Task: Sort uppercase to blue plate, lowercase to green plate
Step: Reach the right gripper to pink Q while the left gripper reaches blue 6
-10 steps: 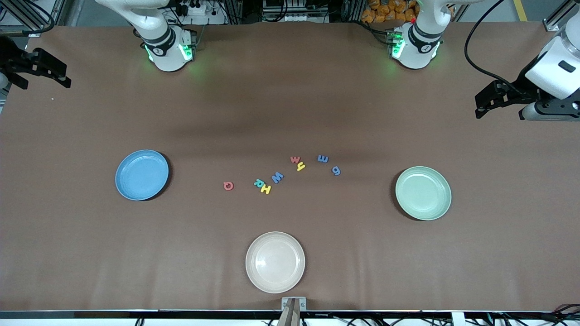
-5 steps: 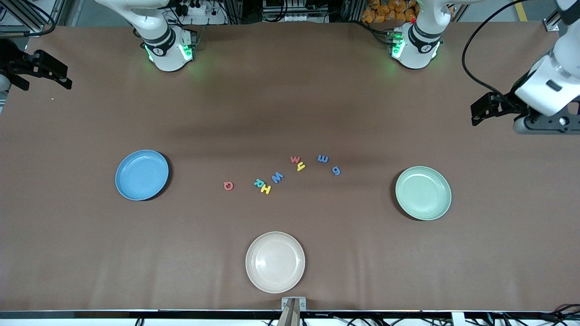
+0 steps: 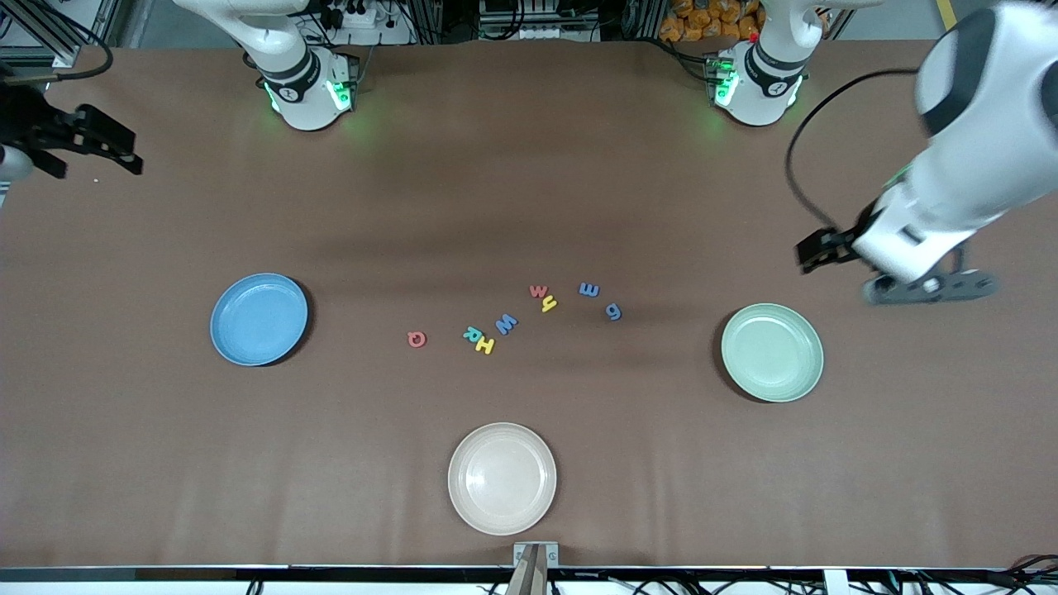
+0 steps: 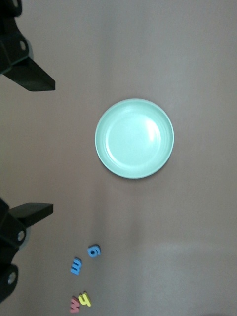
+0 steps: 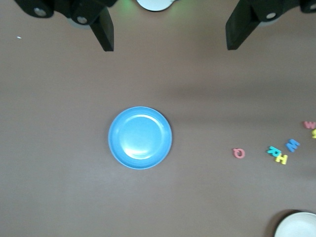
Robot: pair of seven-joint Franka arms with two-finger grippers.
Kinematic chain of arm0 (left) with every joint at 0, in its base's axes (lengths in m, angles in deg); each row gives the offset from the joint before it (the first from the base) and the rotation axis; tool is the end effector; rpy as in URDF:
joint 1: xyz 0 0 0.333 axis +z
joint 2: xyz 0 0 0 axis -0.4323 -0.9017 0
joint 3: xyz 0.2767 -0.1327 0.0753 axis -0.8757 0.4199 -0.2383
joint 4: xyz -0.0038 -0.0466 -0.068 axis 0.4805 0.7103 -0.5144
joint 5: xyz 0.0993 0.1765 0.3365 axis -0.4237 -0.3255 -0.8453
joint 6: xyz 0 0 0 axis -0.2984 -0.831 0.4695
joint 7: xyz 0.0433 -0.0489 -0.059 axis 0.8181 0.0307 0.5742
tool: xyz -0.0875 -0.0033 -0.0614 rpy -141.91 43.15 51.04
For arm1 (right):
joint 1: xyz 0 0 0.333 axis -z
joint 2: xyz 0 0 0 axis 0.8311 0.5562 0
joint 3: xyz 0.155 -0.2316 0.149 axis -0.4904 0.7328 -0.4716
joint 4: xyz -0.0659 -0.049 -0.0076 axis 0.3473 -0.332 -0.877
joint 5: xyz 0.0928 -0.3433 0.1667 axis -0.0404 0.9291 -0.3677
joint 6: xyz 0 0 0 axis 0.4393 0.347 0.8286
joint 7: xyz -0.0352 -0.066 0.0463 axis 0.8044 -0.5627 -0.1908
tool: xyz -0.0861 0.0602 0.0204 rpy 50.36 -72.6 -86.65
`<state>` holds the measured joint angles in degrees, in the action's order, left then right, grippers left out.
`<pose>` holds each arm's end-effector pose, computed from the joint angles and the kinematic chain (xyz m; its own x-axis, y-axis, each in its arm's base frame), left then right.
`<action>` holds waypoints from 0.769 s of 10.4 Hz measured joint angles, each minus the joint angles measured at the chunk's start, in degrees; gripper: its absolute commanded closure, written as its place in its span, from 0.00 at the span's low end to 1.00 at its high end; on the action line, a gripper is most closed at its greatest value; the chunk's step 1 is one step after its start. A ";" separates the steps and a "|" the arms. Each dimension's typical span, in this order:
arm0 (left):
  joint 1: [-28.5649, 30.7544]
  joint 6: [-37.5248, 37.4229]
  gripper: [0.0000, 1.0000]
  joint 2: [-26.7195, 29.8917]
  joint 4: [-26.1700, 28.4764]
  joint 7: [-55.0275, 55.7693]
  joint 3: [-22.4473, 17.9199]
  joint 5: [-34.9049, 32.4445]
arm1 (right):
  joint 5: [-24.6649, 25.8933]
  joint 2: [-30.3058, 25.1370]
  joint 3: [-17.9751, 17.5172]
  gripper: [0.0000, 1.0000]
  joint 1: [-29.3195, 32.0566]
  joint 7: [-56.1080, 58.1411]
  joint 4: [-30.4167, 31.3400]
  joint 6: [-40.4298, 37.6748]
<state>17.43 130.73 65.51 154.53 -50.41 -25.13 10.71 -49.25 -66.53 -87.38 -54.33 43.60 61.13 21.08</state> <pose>0.5958 -0.1508 0.5249 0.9979 0.0464 -0.0441 0.0452 -0.9986 -0.0287 0.5139 0.0205 0.6548 0.9978 0.0248 -0.0608 0.0222 -0.9988 -0.0440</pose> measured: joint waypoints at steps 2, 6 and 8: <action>-1.28 3.66 0.00 -3.54 0.24 2.50 0.06 -0.02 | -1.48 2.22 -0.19 0.00 -2.46 -5.21 0.92 3.58; -5.33 12.20 0.00 -10.85 1.26 9.17 0.10 -0.02 | -1.77 8.05 -2.85 0.00 -7.68 -15.05 2.54 11.05; -6.09 14.10 0.00 -13.16 1.19 10.02 0.09 -0.03 | -1.78 11.20 -5.31 0.00 -8.39 -17.03 4.56 16.88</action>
<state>11.34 144.84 52.34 155.72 -40.39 -25.04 10.68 -51.03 -55.33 -92.69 -62.71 26.57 65.69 37.95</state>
